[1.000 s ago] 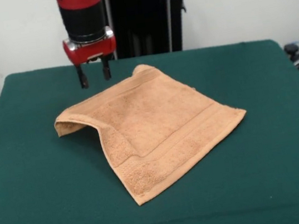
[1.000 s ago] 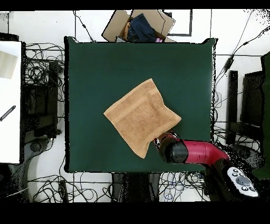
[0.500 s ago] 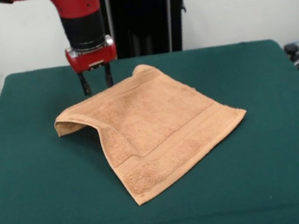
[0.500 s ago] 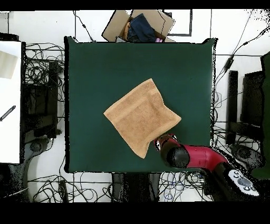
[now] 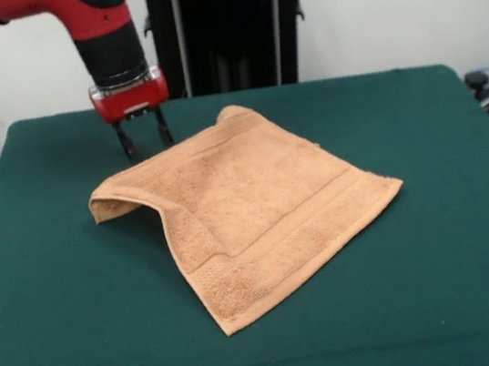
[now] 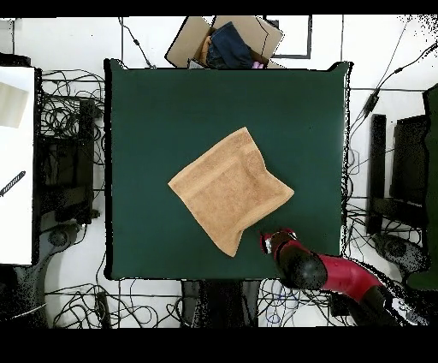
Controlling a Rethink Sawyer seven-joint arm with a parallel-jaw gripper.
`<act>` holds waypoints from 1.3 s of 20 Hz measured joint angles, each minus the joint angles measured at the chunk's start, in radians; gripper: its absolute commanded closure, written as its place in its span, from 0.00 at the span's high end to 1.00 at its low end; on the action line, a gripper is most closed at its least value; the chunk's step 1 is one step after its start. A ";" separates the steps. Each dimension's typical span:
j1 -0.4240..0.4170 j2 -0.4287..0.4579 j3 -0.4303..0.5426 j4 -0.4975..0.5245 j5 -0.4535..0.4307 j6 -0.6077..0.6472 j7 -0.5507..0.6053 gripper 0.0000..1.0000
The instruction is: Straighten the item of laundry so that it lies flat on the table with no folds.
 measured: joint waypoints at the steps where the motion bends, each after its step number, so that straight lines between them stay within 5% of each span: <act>1: -0.007 0.011 0.001 0.000 -0.015 -0.022 0.000 1.00; 10: -0.016 0.056 0.007 0.007 -0.111 -0.188 0.000 1.00; 18: -0.026 0.055 0.017 0.015 -0.109 -0.189 0.000 1.00; 23: -0.025 -0.009 0.052 0.059 -0.046 -0.076 0.000 1.00; 26: -0.024 -0.086 0.089 0.091 0.032 0.095 0.000 1.00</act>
